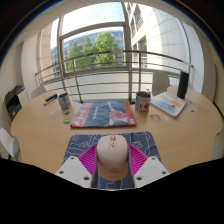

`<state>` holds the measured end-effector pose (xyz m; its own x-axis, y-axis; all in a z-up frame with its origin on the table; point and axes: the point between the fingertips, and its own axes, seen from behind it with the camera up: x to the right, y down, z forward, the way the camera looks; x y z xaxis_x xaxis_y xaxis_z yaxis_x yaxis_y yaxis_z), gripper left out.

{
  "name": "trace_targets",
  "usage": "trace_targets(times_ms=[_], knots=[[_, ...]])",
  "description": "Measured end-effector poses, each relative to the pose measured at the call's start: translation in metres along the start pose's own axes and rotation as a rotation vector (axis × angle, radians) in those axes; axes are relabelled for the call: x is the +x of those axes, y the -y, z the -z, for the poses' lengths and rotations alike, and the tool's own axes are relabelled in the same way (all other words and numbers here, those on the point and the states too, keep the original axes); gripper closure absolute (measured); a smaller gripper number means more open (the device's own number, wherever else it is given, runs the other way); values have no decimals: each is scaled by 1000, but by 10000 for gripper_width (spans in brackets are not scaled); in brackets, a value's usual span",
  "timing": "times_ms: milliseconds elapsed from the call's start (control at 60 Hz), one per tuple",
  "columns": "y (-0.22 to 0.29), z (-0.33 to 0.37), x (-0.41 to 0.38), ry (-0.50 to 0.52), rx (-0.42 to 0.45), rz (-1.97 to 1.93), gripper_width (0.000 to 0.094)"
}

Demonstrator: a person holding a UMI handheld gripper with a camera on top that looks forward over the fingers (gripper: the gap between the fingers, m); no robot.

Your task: Arrange mouse

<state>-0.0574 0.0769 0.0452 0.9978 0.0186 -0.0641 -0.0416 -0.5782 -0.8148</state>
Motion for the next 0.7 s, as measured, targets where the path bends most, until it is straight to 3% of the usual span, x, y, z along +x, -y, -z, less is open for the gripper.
trace_targets(times_ms=[67,200,250,300,350,700], knots=[[-26,-17,-1,-15,-47,16,507],[-51,-25,-1,-41,-89,41,363],[-47,-18,2,-67,-80,56,249],[-40,-7,2,-75,-62,72,73],[-33,8,1,-84,-48,83,112],[-16,171,-18,-122,21,75,90]])
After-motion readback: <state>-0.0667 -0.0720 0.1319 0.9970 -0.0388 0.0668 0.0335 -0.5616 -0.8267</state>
